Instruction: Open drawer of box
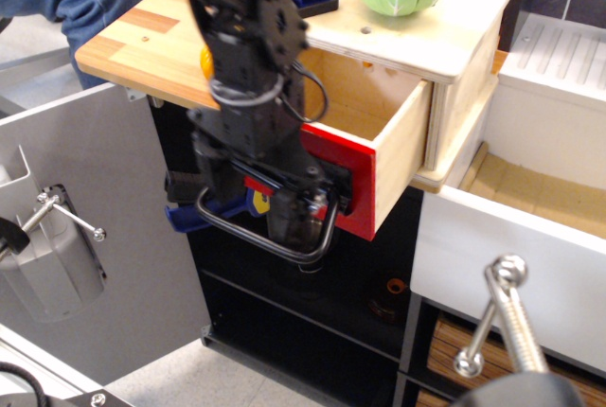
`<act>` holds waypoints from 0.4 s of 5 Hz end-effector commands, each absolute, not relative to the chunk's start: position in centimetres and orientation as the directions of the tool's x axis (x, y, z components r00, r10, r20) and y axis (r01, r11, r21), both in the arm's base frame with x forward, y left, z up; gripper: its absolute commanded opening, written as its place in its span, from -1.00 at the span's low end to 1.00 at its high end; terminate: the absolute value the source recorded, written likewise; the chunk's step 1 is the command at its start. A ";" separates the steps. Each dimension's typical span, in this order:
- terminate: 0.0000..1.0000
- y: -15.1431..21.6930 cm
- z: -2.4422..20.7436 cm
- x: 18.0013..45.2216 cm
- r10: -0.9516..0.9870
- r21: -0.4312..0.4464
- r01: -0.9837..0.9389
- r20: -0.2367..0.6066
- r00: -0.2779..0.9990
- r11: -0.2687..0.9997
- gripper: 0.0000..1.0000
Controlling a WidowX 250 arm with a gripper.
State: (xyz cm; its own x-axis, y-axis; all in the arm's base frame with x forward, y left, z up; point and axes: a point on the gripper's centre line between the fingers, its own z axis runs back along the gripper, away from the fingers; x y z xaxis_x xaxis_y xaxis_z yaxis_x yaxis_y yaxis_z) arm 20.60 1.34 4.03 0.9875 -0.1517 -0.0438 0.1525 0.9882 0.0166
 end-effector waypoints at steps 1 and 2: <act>-1.00 1.0 3.8 19.8 -0.177 -0.021 0.175 -0.088 0.980 0.984 1.00; 1.00 0.9 3.9 19.9 -0.157 -0.042 0.154 -0.051 0.986 0.987 1.00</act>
